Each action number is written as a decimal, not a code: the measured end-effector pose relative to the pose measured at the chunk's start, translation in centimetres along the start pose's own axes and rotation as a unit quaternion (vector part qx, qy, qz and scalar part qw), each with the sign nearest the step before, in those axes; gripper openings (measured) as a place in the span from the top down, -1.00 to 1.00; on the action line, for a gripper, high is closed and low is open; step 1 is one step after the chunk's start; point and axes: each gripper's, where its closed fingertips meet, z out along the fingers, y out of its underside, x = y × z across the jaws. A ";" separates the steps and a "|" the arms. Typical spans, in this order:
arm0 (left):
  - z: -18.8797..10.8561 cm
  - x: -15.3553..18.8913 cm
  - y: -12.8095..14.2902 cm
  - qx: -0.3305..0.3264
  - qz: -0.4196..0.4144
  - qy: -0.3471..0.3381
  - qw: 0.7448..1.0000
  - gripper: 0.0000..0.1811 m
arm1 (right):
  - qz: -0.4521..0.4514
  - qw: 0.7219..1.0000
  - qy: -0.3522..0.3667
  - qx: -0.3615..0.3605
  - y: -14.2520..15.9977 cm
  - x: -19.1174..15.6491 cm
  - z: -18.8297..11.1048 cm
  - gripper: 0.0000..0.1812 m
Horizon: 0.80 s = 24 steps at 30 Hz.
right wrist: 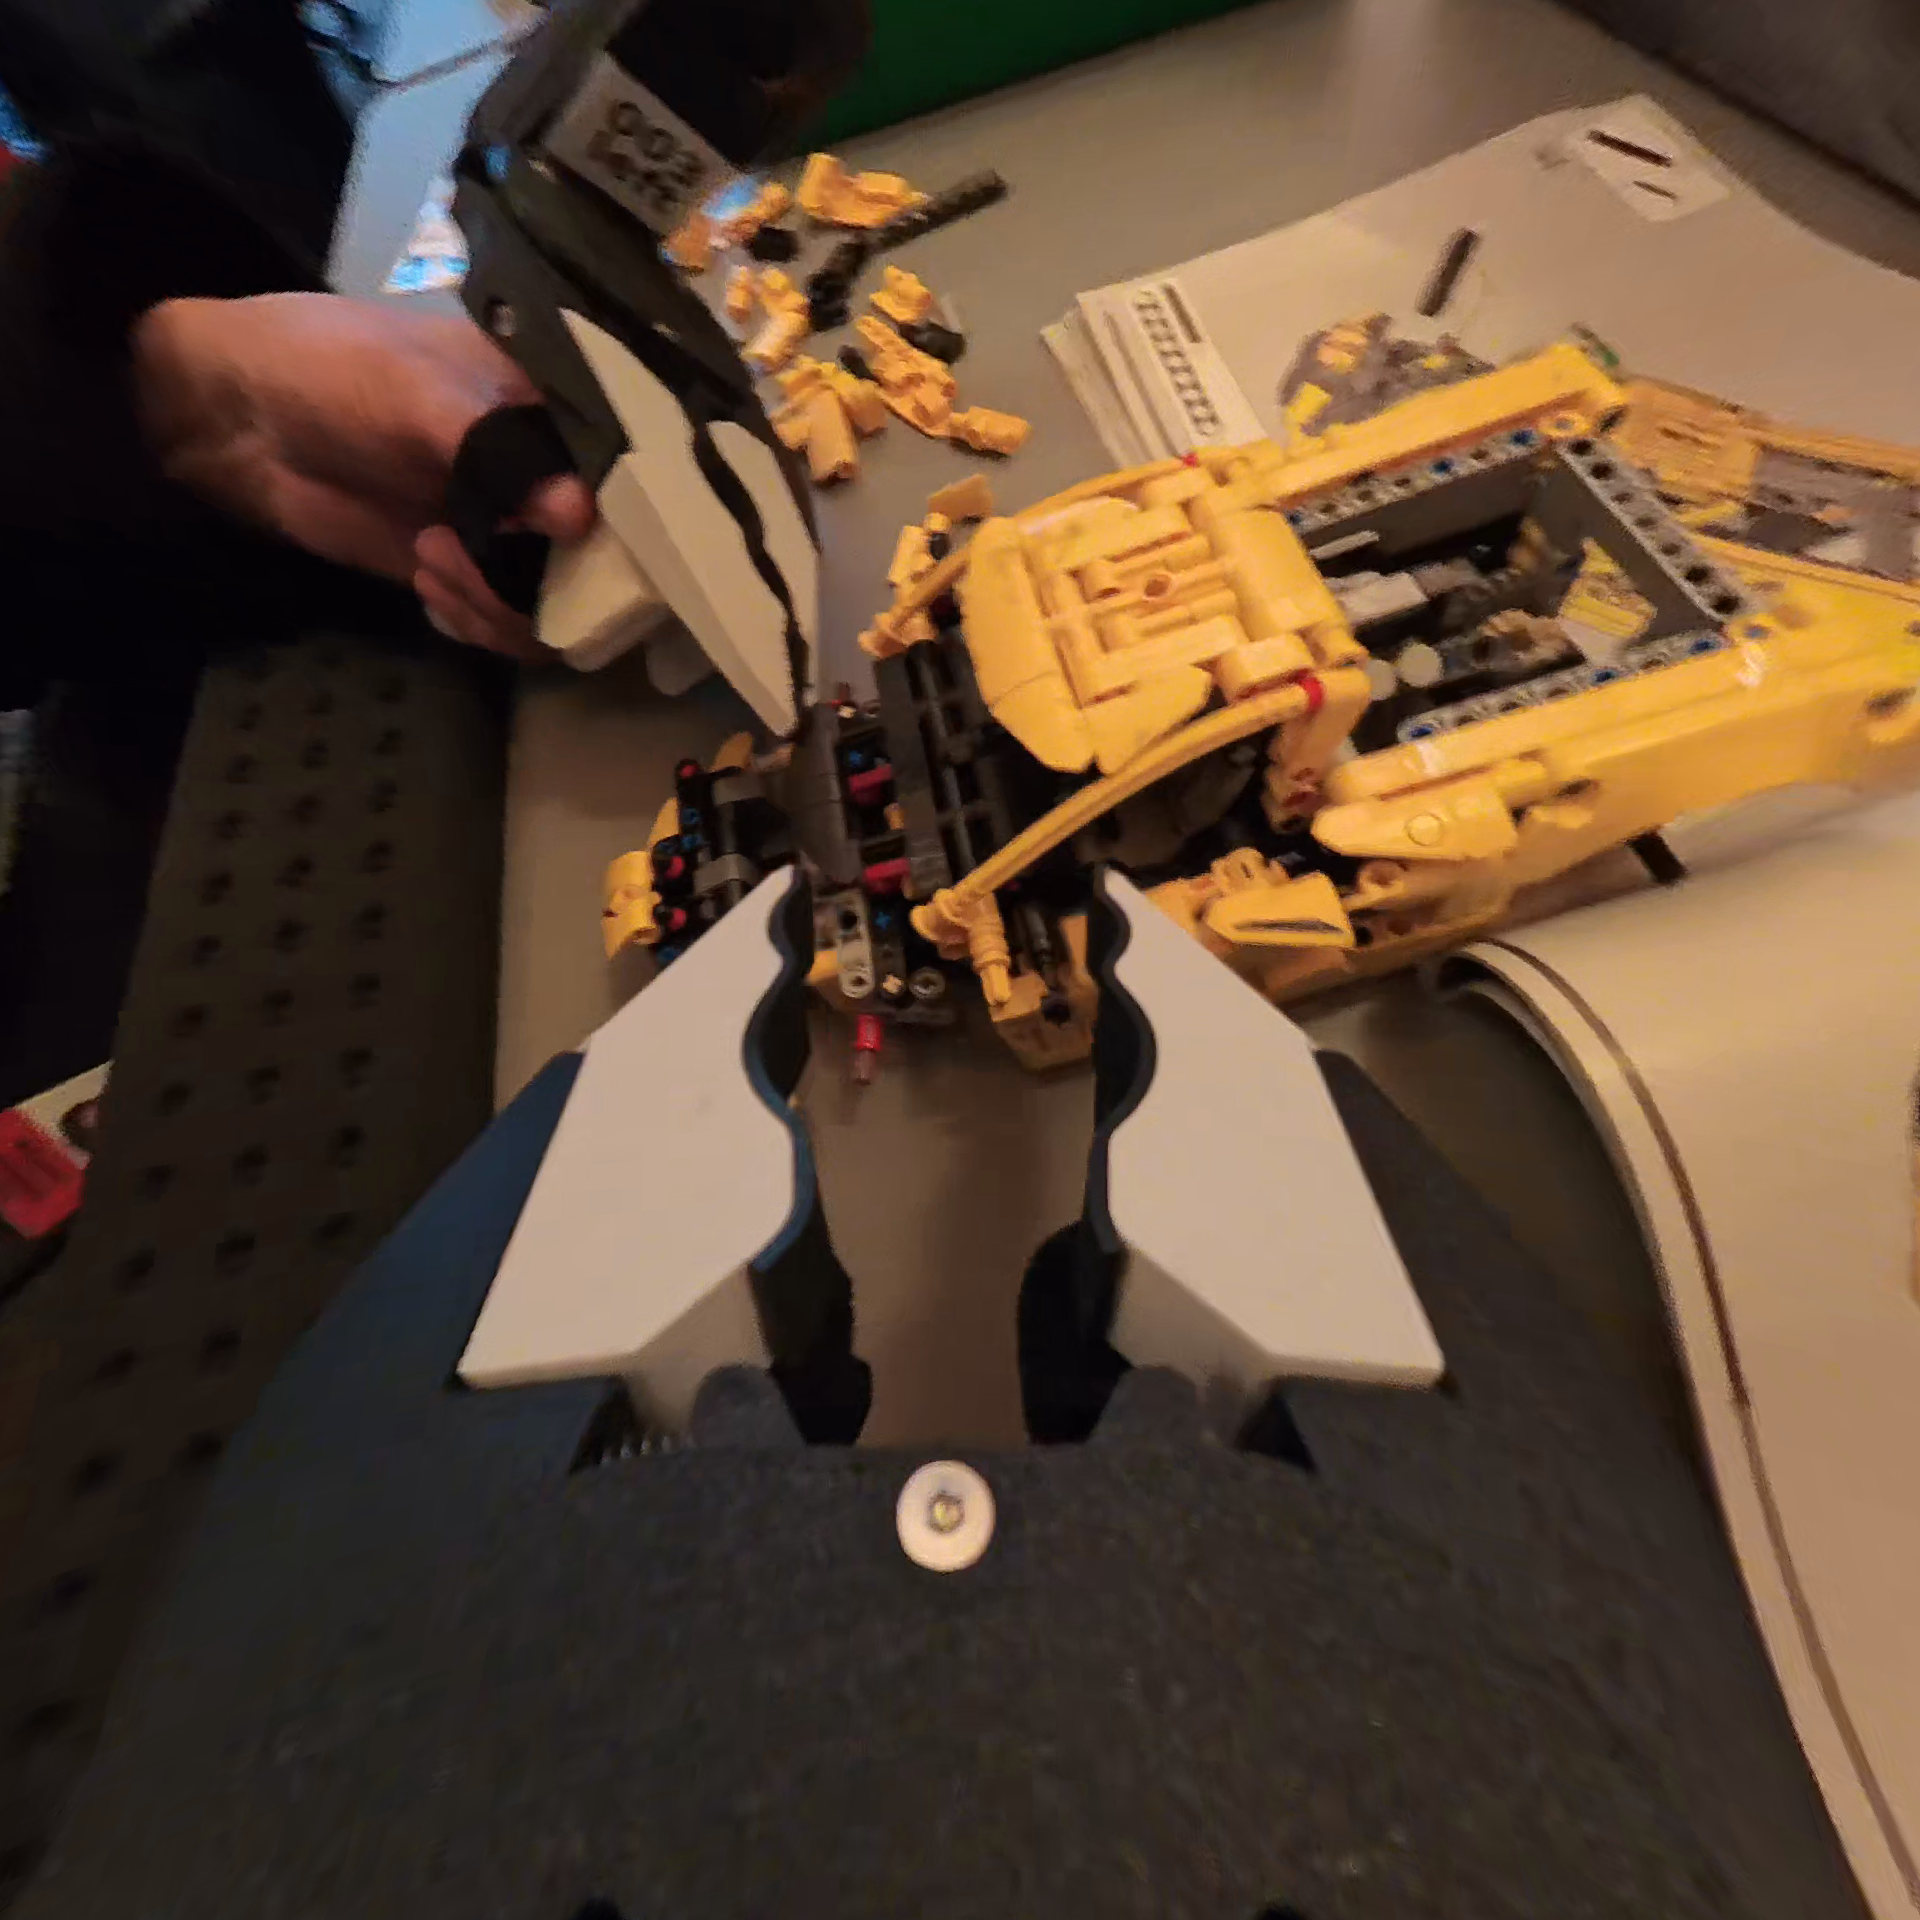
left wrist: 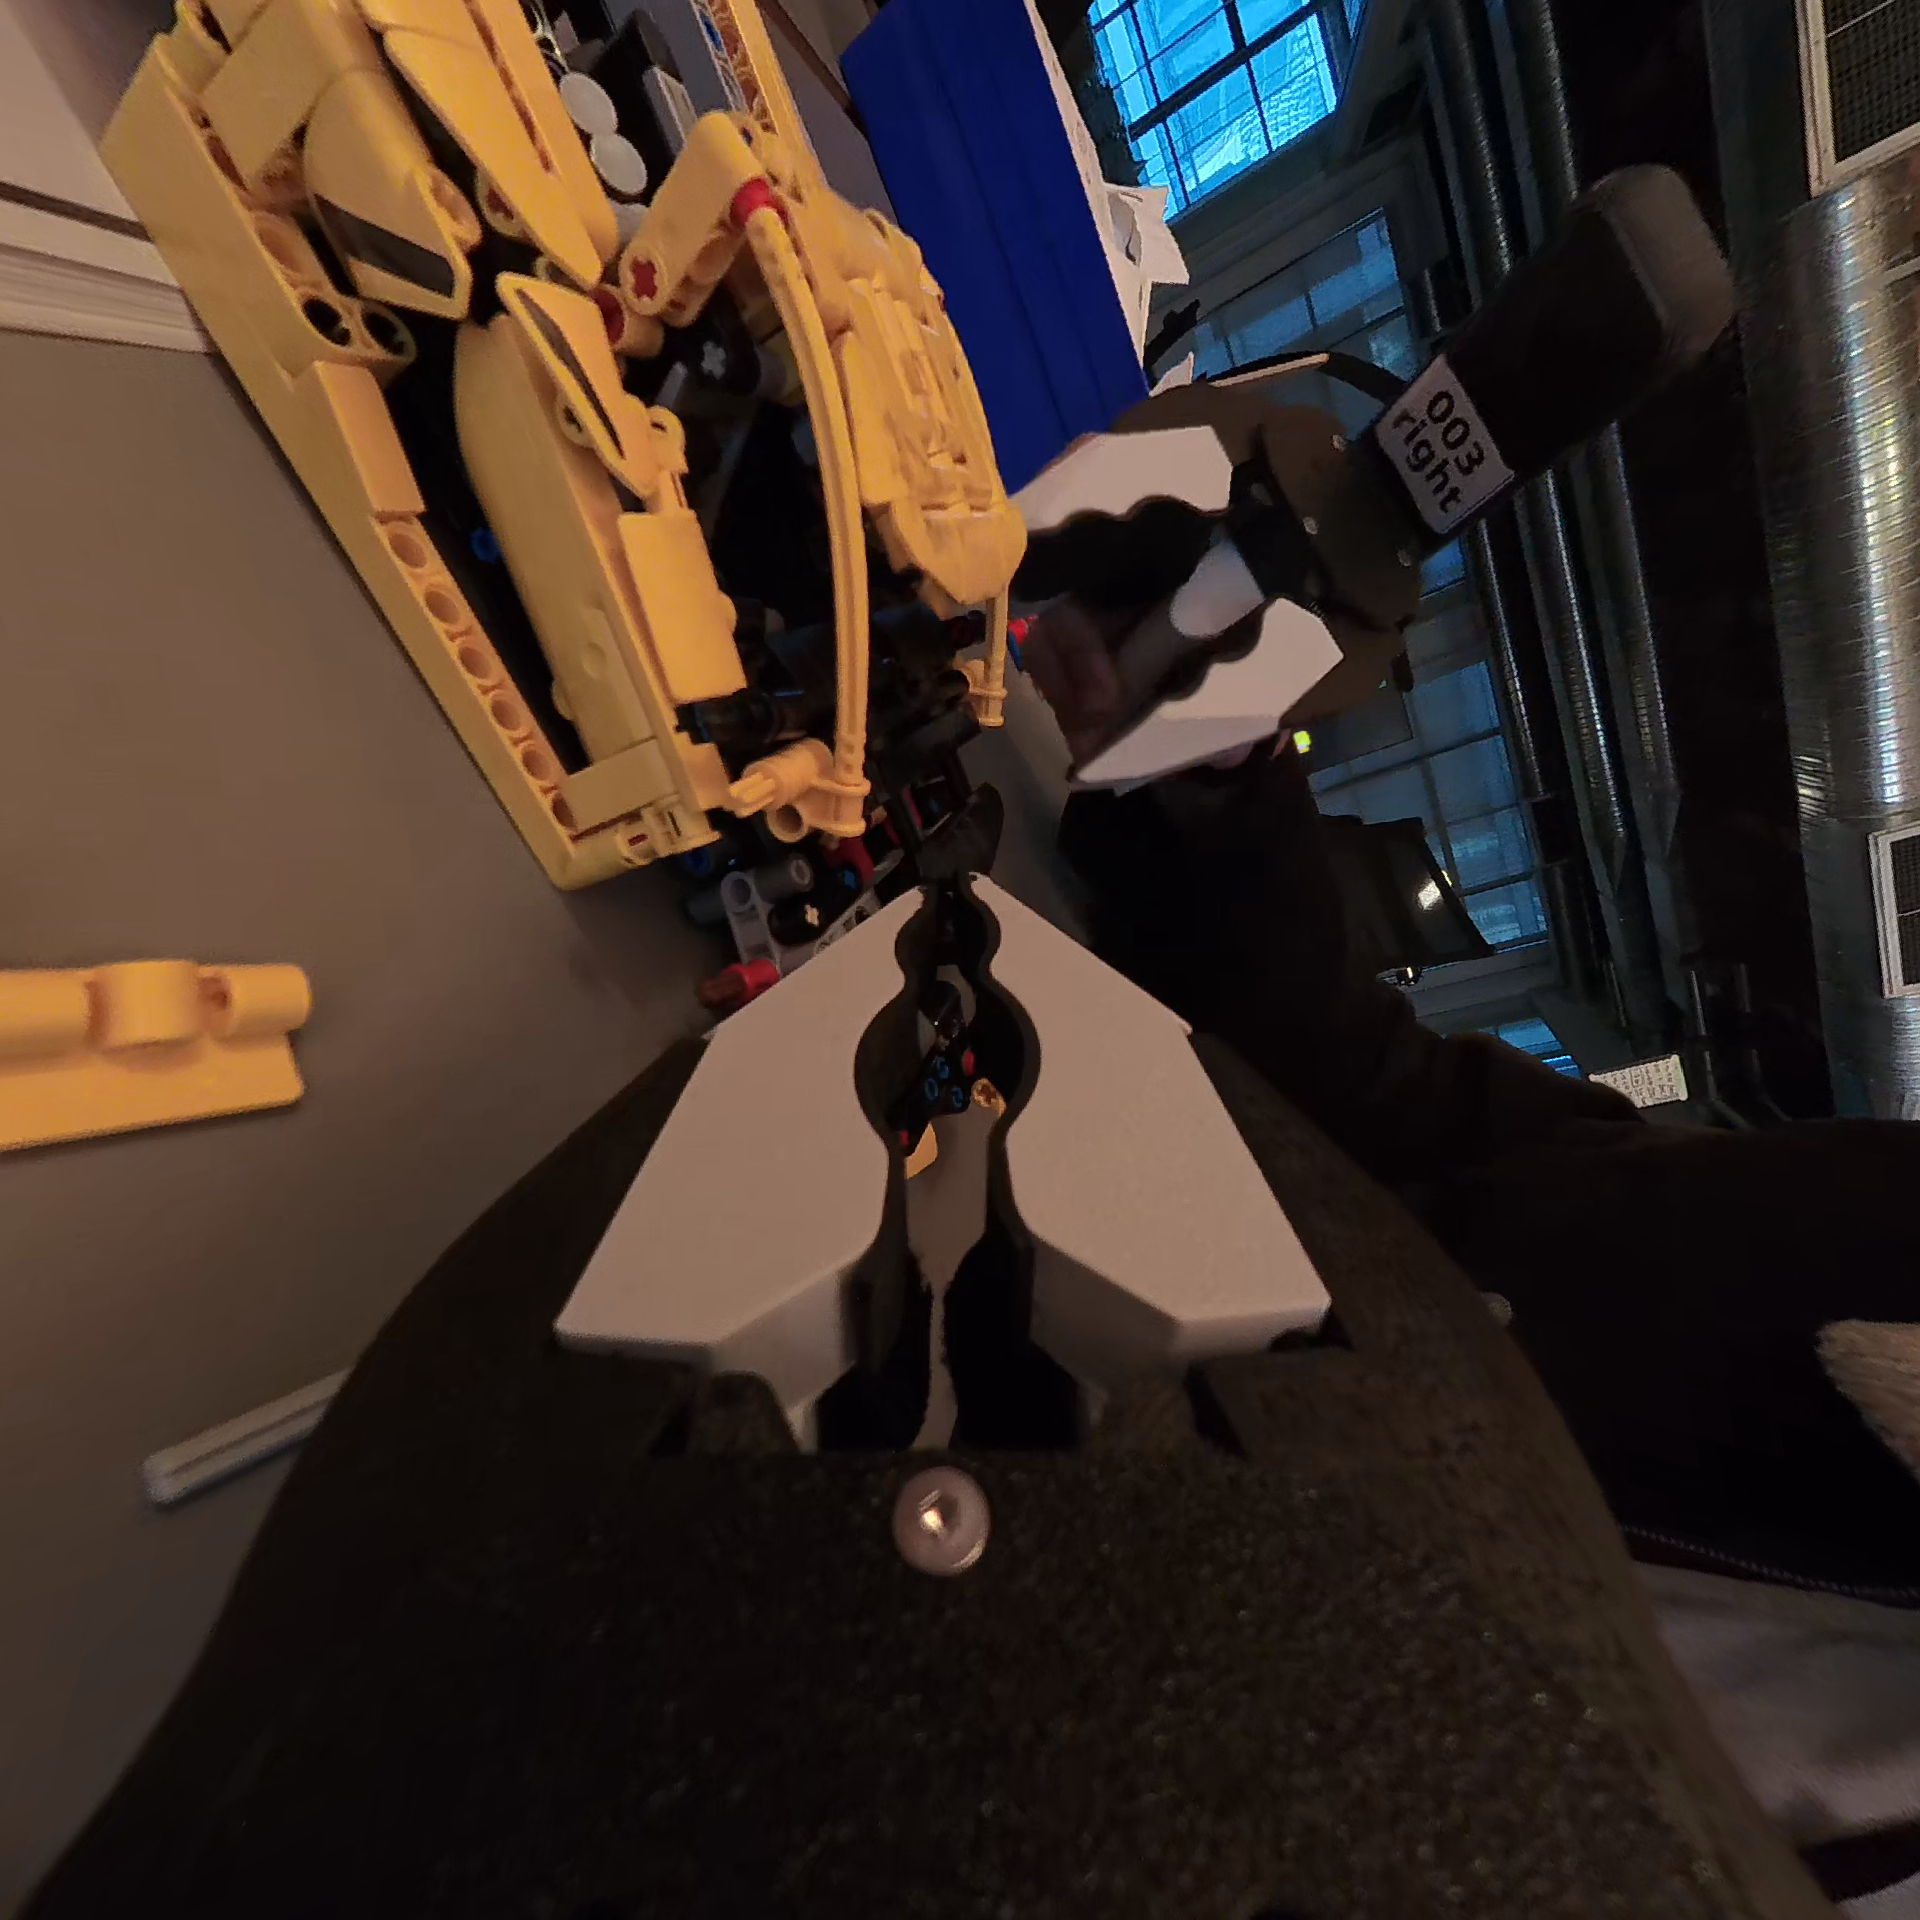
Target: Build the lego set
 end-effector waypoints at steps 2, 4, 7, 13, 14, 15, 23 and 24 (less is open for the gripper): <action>0.0 0.0 0.0 0.000 0.005 -0.002 1.000 0.99 | -0.041 0.999 -0.013 0.014 -0.2 -0.5 0.5 0.45; 0.0 0.0 0.0 -0.001 0.006 -0.003 1.000 0.99 | -0.078 0.997 0.004 0.000 0.3 -0.1 1.0 0.47; 0.0 0.0 0.1 0.000 0.007 -0.003 1.000 0.99 | -0.100 0.995 0.024 -0.005 0.3 0.4 1.0 0.61; 0.1 -0.1 0.1 -0.001 0.013 -0.004 1.000 0.99 | -0.152 0.985 0.082 -0.008 0.5 0.9 1.1 0.69; 0.1 -0.1 0.1 -0.001 0.016 -0.005 1.000 0.99 | -0.143 0.986 0.080 -0.011 0.5 0.9 1.1 0.70; 0.1 -0.1 0.1 -0.002 0.019 -0.005 1.000 0.99 | -0.134 0.988 0.078 -0.014 0.6 0.9 1.1 0.71; 0.2 -0.1 0.1 0.000 0.028 -0.011 1.000 0.99 | -0.114 0.992 0.047 -0.012 0.7 0.2 0.9 0.43; 0.2 -0.1 0.1 0.001 0.026 -0.010 1.000 0.99 | -0.116 0.992 0.037 -0.019 0.9 -0.2 0.9 0.31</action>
